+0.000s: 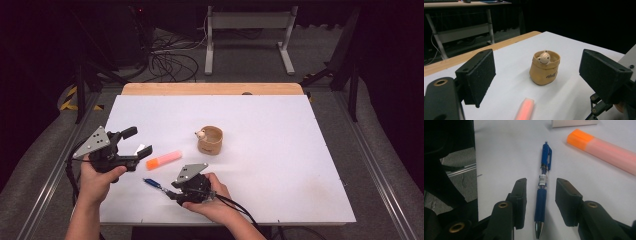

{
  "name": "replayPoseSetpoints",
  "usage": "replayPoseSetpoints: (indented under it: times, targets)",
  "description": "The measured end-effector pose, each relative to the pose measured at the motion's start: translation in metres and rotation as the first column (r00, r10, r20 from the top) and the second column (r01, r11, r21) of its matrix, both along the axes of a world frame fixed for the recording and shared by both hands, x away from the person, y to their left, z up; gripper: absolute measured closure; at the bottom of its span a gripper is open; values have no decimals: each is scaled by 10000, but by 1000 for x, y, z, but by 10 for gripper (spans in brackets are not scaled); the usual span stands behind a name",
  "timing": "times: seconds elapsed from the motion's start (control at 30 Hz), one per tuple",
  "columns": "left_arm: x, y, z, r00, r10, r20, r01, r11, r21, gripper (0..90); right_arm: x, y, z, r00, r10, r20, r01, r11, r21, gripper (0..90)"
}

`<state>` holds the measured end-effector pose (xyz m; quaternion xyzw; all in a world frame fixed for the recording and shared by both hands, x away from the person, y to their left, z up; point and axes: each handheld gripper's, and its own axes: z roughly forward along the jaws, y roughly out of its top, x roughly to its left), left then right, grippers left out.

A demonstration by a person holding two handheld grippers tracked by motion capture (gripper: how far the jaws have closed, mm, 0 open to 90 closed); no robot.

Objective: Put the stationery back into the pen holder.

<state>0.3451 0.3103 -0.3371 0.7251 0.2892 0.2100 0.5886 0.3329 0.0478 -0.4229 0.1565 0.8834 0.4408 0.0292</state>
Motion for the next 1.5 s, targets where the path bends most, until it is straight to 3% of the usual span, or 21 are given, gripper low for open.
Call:
replayPoseSetpoints:
  times: [0.87, 1.5]
  targets:
    - [1, 1, -2, 10000, -21, -92, 21, 10000, -33, 148, 0, 13, -15, 9999, 113, -100, -121, 9971, -757, 649]
    - [2, -2, -3, 9999, -120, -63, 121, 9999, 84, 150, -6, 14, -15, 9971, -88, 750, 169, 9940, -1079, 804]
